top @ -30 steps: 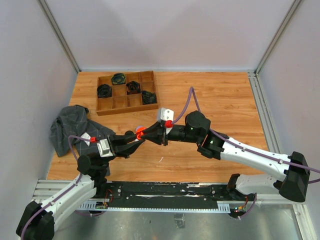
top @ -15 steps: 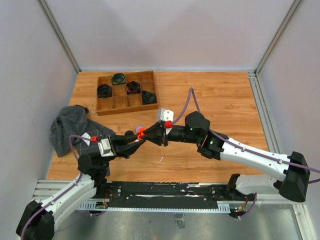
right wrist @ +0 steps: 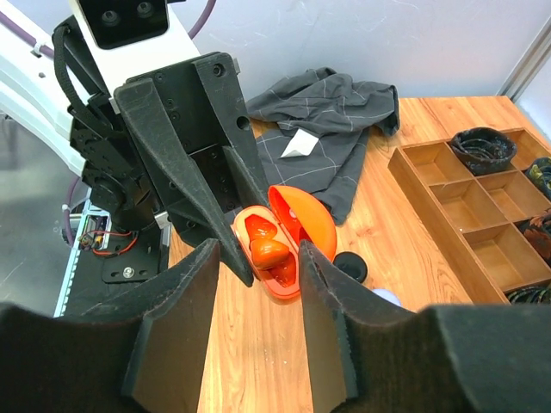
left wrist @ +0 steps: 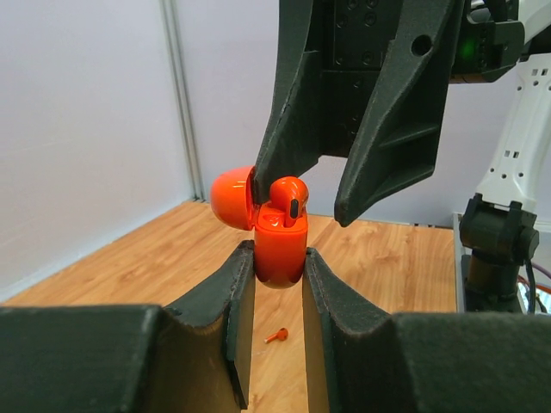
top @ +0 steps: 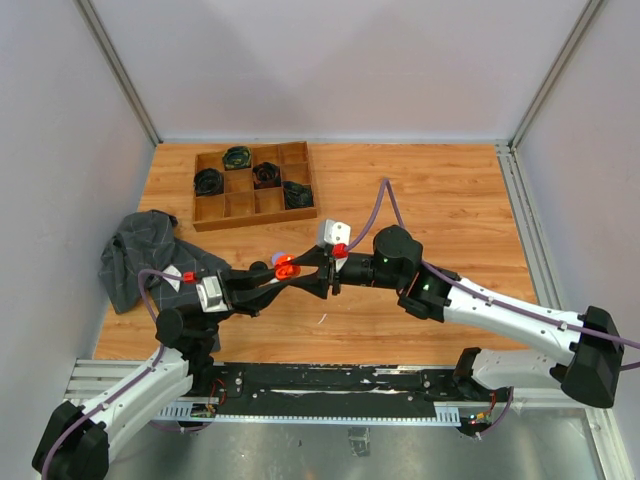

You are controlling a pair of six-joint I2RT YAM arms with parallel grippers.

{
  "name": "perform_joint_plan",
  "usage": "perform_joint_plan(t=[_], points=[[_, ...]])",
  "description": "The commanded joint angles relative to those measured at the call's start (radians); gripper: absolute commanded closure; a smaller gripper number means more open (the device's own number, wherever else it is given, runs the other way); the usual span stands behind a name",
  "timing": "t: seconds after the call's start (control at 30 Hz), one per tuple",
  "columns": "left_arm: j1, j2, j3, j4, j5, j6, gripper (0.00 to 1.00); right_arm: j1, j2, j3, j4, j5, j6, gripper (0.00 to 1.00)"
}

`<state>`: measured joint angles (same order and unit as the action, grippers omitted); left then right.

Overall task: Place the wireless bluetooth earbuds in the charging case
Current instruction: Place the earbud in the charging case.

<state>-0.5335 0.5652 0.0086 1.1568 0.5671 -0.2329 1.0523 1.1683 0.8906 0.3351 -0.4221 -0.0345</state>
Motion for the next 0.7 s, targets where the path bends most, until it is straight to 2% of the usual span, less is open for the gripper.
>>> perform_joint_plan(t=[0.0, 0.27, 0.67], points=[[-0.006, -0.005, -0.116, 0.056, -0.017, 0.003, 1.0, -0.017, -0.024, -0.008, -0.04, 0.011, -0.008, 0.55], [-0.005, 0.003, -0.105, 0.006, -0.059, 0.017, 1.0, -0.017, -0.054, 0.027, -0.131, -0.019, -0.04, 0.55], [-0.005, 0.035, -0.096, 0.022, -0.027, 0.012, 1.0, -0.017, -0.006, 0.061, -0.127, -0.143, -0.056, 0.65]])
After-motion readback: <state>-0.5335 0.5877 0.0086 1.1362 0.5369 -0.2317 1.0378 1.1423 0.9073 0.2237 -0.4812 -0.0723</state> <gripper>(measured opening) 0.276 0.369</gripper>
